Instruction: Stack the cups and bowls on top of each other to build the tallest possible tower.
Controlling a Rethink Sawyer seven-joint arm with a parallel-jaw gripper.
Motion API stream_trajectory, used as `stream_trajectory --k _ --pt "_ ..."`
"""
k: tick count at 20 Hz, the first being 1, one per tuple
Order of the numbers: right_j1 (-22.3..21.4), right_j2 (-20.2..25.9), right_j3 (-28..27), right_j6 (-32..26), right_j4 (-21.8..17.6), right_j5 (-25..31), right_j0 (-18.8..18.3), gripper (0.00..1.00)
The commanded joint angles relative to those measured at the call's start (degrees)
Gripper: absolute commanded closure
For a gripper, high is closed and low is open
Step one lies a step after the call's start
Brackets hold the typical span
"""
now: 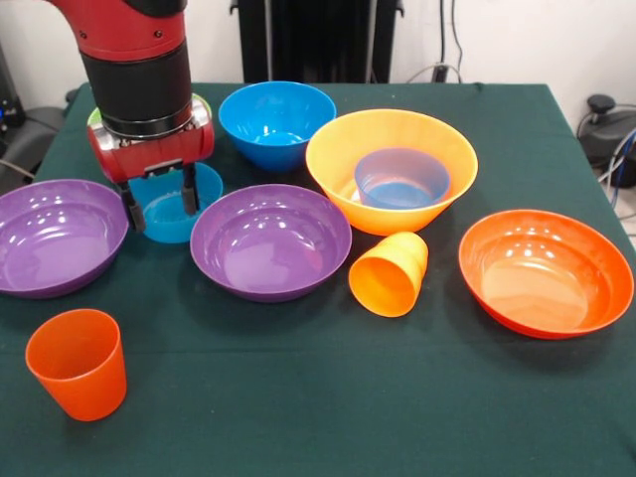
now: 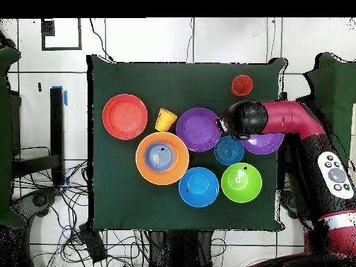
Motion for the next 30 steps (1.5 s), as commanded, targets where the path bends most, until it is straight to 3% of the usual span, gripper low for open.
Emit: stream_trajectory --k 1,15,30 --pt "3.8 0.4 -1.1 -18.3 -3.4 2.1 0.7 0.00" --pt "3.9 -0.7 0.9 -13.0 -4.5 -0.8 2.4 0.00" --pt "7.3 -0.6 -0.8 -15.4 -5.7 -2.4 1.1 0.00"
